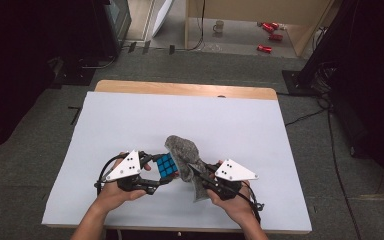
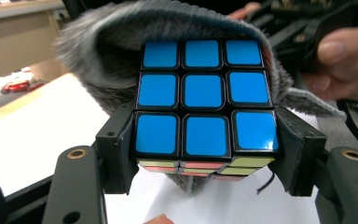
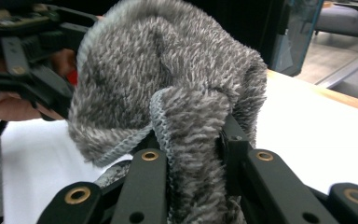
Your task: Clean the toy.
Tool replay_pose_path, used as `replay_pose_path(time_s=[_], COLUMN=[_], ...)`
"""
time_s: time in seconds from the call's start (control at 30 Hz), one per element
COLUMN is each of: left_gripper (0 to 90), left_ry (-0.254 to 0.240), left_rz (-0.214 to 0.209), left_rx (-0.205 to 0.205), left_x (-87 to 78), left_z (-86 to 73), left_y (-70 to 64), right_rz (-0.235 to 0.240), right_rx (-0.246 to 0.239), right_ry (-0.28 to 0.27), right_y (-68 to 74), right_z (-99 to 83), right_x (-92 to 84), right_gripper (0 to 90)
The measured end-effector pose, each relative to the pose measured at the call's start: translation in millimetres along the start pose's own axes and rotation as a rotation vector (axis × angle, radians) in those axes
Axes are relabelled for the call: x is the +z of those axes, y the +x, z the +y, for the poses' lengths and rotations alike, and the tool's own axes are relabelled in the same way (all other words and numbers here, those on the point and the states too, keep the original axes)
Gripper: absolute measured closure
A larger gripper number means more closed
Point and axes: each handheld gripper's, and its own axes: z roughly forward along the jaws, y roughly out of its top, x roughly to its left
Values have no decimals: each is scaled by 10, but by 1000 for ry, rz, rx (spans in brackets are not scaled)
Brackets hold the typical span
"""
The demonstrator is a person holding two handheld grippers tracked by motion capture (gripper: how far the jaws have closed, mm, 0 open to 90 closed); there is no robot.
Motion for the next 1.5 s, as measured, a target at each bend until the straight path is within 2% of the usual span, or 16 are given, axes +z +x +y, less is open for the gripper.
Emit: replay_pose_path(time_s=[0.1, 0.2, 0.3, 0.37, 0.43, 0.57, 0.7, 0.9, 1.0, 1.2, 1.3, 1.37, 1.5], left_gripper=[347, 347, 347, 347, 347, 347, 347, 347, 347, 347, 347, 347, 347], left_ry=[-62, -102, -142, -174, -193, -184, -167, -155, -164, -179, -184, -184, -179], left_rz=[22, 38, 60, 69, 51, 15, -22, -60, -73, -72, -69, -71, -93], left_rx=[-38, -68, -98, -121, -145, -155, -149, -150, -156, -158, -155, -154, -143], left_x=[-93, -165, -220, -247, -261, -208, -132, -109, -77, -109, -124, -126, -107], left_z=[17, 28, 33, 38, 39, 29, 28, 21, 27, 35, 27, 27, 35], left_y=[63, 113, 147, 165, 184, 159, 116, 103, 86, 90, 99, 99, 70], right_rz=[-24, -20, 7, 36, 62, 118, 138, 86, 80, 132, 134, 131, 94], right_rx=[6, 14, 17, -1, -20, -34, -31, -2, -14, -78, -108, -105, -77], right_ry=[7, 31, 51, 66, 73, 38, -34, -108, -103, -63, -54, -63, -97], right_y=[-47, -62, -16, 63, 138, 238, 228, 108, 109, 246, 284, 267, 186], right_z=[-27, -83, -134, -161, -176, -160, -115, -84, -89, -118, -101, -86, -53], right_x=[2, 42, 112, 177, 223, 233, 159, 43, 44, 126, 126, 104, 39], right_gripper=[768, 768, 767, 767, 766, 765, 767, 769, 768, 766, 764, 764, 764])
